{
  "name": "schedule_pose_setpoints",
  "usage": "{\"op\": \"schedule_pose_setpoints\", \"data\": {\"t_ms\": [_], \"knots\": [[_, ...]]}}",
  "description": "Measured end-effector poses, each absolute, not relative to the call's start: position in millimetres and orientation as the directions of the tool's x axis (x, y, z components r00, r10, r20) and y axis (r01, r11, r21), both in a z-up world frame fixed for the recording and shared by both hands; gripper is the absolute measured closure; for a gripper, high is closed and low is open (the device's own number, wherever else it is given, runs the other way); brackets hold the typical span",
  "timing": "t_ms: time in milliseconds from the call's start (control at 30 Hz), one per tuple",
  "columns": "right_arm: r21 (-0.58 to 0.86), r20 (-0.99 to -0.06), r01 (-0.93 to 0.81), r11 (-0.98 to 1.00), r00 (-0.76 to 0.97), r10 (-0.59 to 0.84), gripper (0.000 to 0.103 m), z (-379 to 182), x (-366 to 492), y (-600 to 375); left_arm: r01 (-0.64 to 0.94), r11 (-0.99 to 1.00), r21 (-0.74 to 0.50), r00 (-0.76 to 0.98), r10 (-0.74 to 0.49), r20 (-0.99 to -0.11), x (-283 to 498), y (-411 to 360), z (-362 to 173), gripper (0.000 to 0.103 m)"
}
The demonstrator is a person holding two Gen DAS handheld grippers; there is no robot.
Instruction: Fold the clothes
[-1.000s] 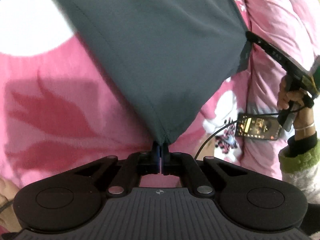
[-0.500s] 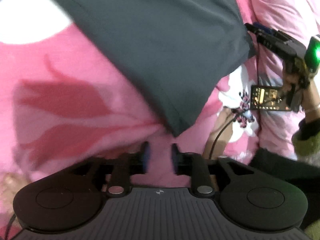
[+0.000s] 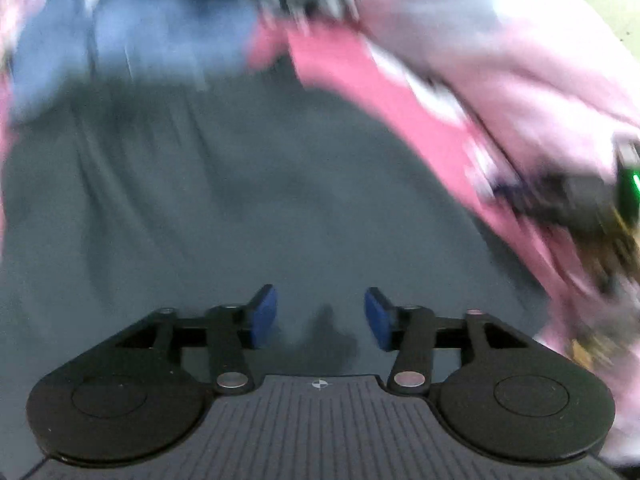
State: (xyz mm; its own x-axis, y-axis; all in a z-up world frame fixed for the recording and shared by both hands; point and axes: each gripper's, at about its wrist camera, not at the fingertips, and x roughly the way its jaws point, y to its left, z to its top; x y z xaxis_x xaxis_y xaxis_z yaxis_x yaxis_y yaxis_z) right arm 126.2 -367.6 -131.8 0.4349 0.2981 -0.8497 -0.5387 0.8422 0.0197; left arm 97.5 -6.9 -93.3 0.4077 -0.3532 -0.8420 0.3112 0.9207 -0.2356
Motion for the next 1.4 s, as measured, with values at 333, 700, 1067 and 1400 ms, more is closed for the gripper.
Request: {"op": "schedule_pose_setpoints", "data": {"t_ms": [333,700,1067,1400], "knots": [[0.158,-0.852,-0.571,0.806,0.333,0.403,0.070,-144,138,-366,0.306,0.935,-0.179,0.550,-0.328,-0.768,245,-53,-129,0.036],[0.227,-0.833,-0.626,0.746,0.273,0.482,0.074,-160,152,-361,0.328,0.923,-0.203,0.467,-0.345,-0.814,293,-67,-172,0.078],[0.146,-0.771,-0.507,0.850,0.480,0.419,0.102,-125,128,-368,0.305,0.863,-0.402,0.702,-0.489,-0.518,248,-28,-144,0.096],[0.074,-0.802,-0.421,0.904,0.514,0.305,0.100,-159,136,-362,0.261,0.917,-0.302,0.675,-0.397,-0.621,266,-60,-196,0.084]]}}
